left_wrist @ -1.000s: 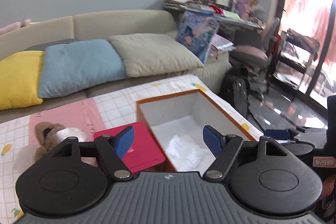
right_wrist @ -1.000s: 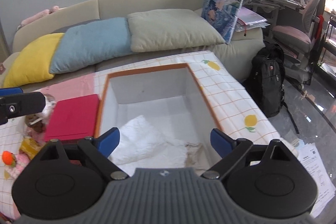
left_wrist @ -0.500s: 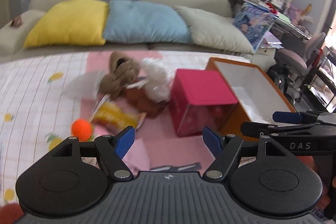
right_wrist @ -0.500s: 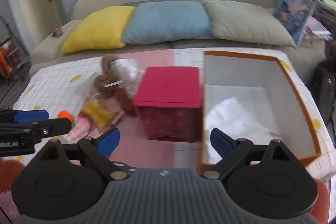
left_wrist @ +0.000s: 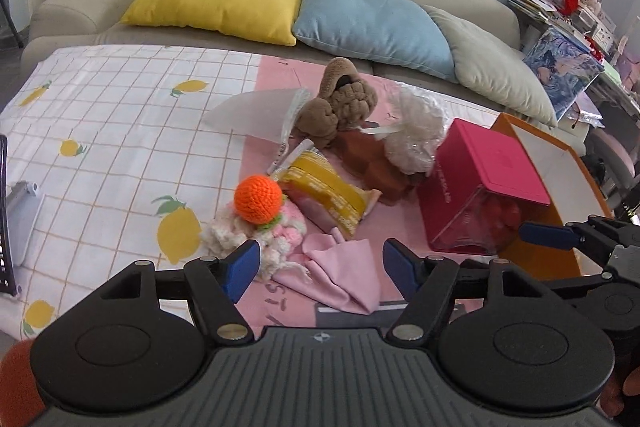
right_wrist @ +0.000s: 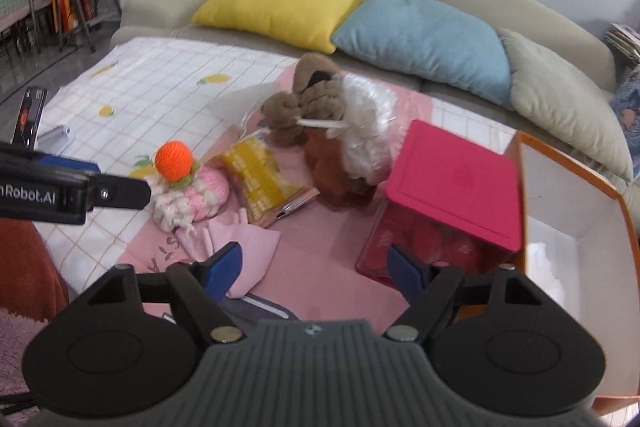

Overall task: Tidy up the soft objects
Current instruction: 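Move both tools back toward the remaining soft items on the table, then grasp the orange crocheted ball with the left tool while the right tool grasps the pink crocheted piece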

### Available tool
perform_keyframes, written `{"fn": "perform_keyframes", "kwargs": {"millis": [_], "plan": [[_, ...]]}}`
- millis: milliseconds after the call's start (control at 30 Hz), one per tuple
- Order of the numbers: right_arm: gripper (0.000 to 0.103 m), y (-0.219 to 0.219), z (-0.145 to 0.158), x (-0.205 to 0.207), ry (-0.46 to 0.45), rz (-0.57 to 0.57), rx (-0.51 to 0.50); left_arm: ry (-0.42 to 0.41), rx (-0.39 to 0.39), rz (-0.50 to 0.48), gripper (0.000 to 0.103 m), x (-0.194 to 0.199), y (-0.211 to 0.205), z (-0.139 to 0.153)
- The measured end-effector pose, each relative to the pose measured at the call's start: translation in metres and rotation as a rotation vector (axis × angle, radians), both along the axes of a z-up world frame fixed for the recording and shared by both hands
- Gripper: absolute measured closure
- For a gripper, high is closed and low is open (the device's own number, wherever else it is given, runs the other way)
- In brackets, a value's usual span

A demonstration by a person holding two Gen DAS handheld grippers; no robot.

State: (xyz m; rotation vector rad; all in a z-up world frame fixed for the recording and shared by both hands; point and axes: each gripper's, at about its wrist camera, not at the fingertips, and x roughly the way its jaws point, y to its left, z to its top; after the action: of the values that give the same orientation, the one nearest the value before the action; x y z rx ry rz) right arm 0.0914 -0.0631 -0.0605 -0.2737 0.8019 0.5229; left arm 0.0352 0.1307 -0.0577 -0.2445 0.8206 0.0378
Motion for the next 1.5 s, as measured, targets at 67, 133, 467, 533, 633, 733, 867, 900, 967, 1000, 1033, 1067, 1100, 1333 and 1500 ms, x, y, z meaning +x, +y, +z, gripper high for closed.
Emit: {"fn": "perform_keyframes", "kwargs": {"millis": [67, 133, 467, 533, 633, 733, 867, 900, 967, 1000, 1033, 1067, 1100, 1333, 1500], "plan": [[0.028, 0.007, -0.008, 0.005, 0.02, 0.014, -0.01, 0.002, 0.053, -0.011, 0.023, 0.009, 0.002, -0.005], [0.028, 0.014, -0.013, 0.01, 0.031, 0.025, -0.017, -0.003, 0.09, -0.018, 0.026, 0.019, 0.005, -0.012], [0.031, 0.055, -0.031, 0.049, 0.011, 0.126, -0.015, -0.016, 0.146, -0.017, 0.031, 0.058, 0.021, -0.046], [0.031, 0.065, -0.036, 0.057, -0.001, 0.149, -0.039, -0.015, 0.16, -0.021, 0.034, 0.062, 0.022, -0.051], [0.032, 0.079, -0.043, 0.067, 0.006, 0.178, -0.055, -0.009, 0.166, -0.03, 0.045, 0.069, 0.024, -0.058], [0.032, 0.089, -0.046, 0.07, 0.016, 0.198, -0.055, -0.006, 0.162, -0.038, 0.056, 0.073, 0.026, -0.063], [0.032, 0.098, -0.047, 0.066, 0.035, 0.22, -0.026, -0.033, 0.193, -0.01, 0.056, 0.066, 0.029, -0.058], [0.032, 0.101, -0.047, 0.065, 0.042, 0.224, -0.013, -0.048, 0.204, 0.005, 0.056, 0.062, 0.031, -0.054], [0.032, 0.106, -0.046, 0.065, 0.066, 0.231, 0.023, -0.049, 0.217, 0.043, 0.056, 0.057, 0.038, -0.049], [0.032, 0.109, -0.047, 0.065, 0.083, 0.238, 0.042, -0.039, 0.22, 0.058, 0.056, 0.054, 0.041, -0.048], [0.032, 0.114, -0.048, 0.065, 0.101, 0.246, 0.059, -0.023, 0.221, 0.073, 0.056, 0.053, 0.045, -0.049], [0.031, 0.119, -0.049, 0.065, 0.118, 0.254, 0.068, -0.008, 0.218, 0.093, 0.056, 0.051, 0.049, -0.05], [0.03, 0.124, -0.051, 0.065, 0.13, 0.259, 0.071, 0.006, 0.212, 0.114, 0.056, 0.049, 0.054, -0.051], [0.021, 0.155, -0.075, 0.075, 0.216, 0.255, 0.048, 0.021, 0.172, 0.198, 0.056, 0.047, 0.07, -0.055], [0.022, 0.166, -0.09, 0.083, 0.281, 0.25, 0.042, 0.033, 0.172, 0.196, 0.056, 0.049, 0.07, -0.06]]}}
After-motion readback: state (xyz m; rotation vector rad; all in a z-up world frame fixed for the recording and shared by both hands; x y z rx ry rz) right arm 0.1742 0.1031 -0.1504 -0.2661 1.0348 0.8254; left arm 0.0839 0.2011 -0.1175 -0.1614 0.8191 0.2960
